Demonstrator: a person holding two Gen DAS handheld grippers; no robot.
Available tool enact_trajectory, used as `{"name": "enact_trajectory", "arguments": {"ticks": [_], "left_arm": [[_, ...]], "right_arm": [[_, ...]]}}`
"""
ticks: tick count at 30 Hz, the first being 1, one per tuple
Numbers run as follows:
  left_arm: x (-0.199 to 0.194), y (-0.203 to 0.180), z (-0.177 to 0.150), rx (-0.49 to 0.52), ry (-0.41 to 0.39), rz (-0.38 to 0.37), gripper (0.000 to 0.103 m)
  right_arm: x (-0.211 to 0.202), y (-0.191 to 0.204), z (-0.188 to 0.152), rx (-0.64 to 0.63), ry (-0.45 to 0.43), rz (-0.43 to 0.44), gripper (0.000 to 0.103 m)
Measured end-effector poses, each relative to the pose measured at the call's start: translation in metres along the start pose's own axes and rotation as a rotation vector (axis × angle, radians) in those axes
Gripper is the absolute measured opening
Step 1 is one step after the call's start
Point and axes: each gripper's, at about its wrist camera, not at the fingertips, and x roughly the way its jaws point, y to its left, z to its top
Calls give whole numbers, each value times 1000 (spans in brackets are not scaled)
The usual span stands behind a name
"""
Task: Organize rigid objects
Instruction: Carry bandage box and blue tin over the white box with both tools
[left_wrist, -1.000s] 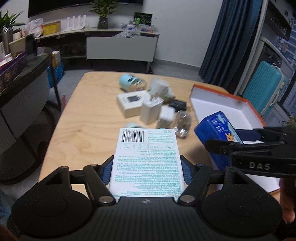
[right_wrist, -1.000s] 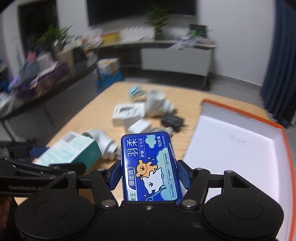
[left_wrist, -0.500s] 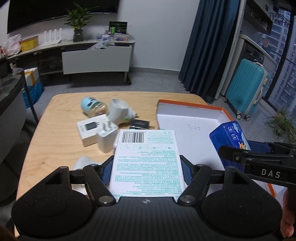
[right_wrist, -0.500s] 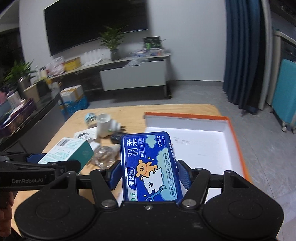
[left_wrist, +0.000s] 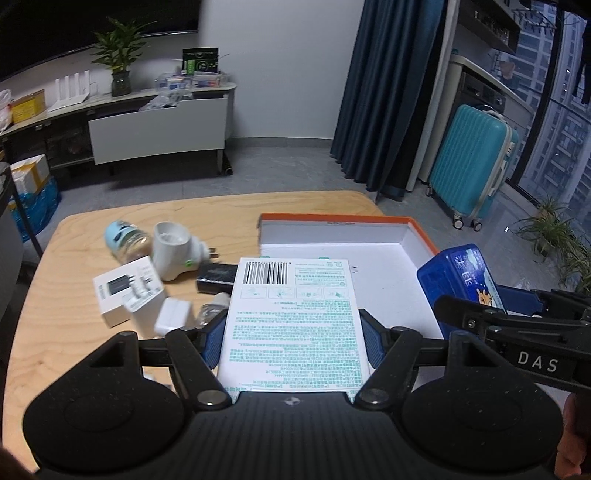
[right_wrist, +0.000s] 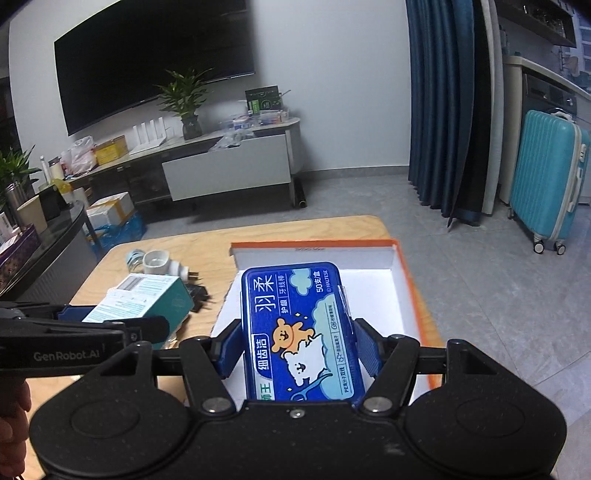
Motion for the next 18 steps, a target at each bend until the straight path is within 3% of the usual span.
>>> {"name": "enact_trajectory", "arguments": {"ticks": [18], "left_arm": [[28, -20, 15, 12, 15, -12, 71]], "right_arm": [[23, -20, 16, 9, 7, -36, 76]]}}
